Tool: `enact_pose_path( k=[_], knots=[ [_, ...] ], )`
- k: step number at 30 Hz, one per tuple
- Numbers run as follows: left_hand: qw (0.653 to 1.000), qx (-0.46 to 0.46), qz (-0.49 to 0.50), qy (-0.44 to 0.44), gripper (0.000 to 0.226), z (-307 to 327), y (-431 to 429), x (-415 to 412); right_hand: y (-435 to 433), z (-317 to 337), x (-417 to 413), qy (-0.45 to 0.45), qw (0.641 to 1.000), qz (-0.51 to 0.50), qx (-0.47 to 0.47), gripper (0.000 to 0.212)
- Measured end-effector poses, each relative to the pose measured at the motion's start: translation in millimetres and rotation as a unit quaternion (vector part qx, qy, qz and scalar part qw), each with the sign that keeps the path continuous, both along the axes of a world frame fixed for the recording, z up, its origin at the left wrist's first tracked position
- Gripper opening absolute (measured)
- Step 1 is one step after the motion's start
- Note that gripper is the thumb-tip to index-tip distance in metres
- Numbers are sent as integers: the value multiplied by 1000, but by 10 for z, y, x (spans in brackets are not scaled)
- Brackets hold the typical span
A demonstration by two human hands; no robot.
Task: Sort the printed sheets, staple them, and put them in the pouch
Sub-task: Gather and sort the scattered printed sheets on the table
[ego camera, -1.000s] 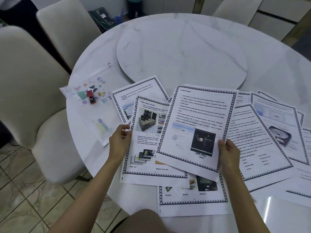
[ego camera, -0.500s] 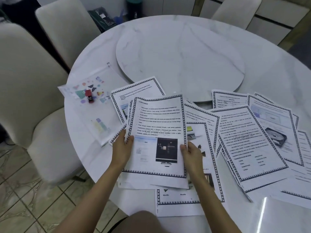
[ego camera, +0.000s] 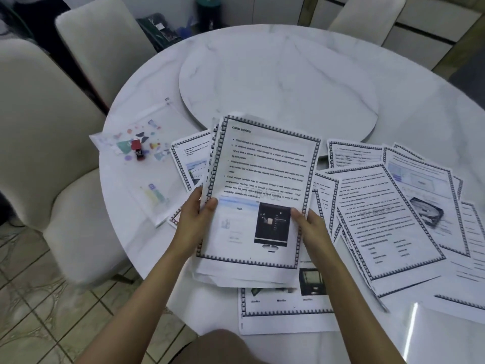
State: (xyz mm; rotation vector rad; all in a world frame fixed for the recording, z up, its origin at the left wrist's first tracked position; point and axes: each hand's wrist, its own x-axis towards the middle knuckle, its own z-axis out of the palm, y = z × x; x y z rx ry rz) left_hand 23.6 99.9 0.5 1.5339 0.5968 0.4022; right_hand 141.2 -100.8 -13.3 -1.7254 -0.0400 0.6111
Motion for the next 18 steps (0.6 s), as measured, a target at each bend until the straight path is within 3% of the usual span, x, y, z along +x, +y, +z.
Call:
enact_pose_path(
  k=[3, 5, 9, 13, 18],
  knots=[
    [1000, -13, -18, 22, 19, 9, -76, 16, -75, 30, 57, -34, 999, -15, 0, 12],
    [996, 1, -20, 91, 16, -37, -146, 26, -188, 69, 117, -69, 997, -10, -23, 15],
    [963, 106, -23, 245, 30, -188, -430, -45, -560, 79, 303, -104, 993, -47, -36, 19],
    [942, 165, -9, 293, 38, -283, -720, -210, -998, 77, 521, -101, 989, -105, -36, 16],
    [920, 185, 14, 346, 45, -301, -1011, -316, -1534, 29, 758, -90, 982, -142, -88, 29]
  ],
)
